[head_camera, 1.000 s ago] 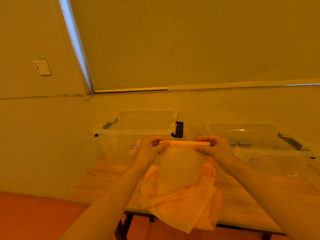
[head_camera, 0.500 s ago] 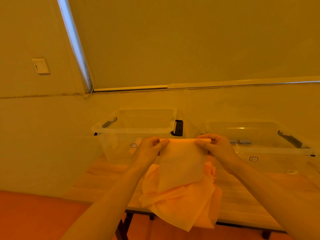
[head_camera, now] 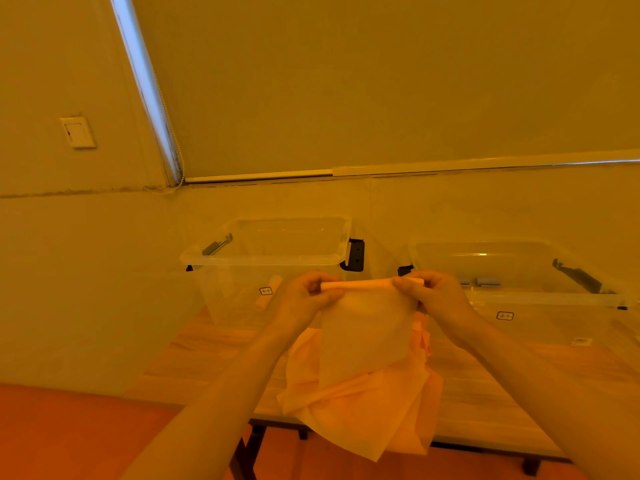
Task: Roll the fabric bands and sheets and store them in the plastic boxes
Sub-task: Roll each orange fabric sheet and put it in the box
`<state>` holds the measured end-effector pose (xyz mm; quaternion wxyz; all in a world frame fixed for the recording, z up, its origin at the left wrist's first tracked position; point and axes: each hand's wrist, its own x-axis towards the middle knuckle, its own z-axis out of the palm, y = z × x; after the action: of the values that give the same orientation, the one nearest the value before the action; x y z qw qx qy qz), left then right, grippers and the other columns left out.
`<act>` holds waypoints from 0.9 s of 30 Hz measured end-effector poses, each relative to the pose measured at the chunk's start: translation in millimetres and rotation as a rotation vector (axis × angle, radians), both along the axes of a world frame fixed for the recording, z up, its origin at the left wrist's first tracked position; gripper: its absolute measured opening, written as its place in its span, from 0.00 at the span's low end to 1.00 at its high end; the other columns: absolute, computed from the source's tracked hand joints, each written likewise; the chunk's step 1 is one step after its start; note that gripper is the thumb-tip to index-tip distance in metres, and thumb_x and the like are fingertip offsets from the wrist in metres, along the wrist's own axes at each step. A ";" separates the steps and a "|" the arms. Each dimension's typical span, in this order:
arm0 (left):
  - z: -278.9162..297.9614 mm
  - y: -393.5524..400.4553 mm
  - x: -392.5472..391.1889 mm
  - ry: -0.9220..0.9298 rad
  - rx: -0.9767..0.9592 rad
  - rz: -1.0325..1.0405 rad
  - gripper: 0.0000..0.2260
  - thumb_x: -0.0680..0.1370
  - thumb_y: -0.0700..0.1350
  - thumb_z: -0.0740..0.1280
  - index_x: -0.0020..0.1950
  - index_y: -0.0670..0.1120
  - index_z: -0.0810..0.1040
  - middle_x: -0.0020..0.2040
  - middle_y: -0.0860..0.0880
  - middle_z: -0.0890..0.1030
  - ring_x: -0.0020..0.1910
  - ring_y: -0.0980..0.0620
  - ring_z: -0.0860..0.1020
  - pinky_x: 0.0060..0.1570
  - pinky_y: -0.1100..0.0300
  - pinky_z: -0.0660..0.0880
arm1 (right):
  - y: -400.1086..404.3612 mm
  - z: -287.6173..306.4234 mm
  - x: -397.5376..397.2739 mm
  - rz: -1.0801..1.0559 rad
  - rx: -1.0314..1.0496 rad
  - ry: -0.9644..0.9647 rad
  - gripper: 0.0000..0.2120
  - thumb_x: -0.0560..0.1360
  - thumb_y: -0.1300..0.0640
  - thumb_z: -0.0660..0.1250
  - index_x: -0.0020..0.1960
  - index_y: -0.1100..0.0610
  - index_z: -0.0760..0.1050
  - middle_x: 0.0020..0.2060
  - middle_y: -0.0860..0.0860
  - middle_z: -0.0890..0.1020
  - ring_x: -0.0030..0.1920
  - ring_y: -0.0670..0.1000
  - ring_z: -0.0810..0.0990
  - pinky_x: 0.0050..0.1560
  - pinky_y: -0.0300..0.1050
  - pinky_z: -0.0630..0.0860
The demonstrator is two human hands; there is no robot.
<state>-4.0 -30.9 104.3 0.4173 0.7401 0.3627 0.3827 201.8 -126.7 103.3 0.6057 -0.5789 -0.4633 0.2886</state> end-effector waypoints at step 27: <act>-4.8 2.8 -2.2 -0.035 -0.070 0.080 0.04 0.73 0.47 0.72 0.46 0.55 0.81 0.46 0.55 0.83 0.47 0.54 0.80 0.45 0.58 0.78 | -0.3 -9.9 0.6 0.095 -0.054 0.040 0.04 0.73 0.60 0.69 0.47 0.55 0.81 0.48 0.55 0.83 0.50 0.55 0.81 0.53 0.54 0.80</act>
<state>-6.2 -28.1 99.5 0.4336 0.7030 0.3979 0.3991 202.4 -126.9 93.3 0.5847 -0.5666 -0.4701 0.3407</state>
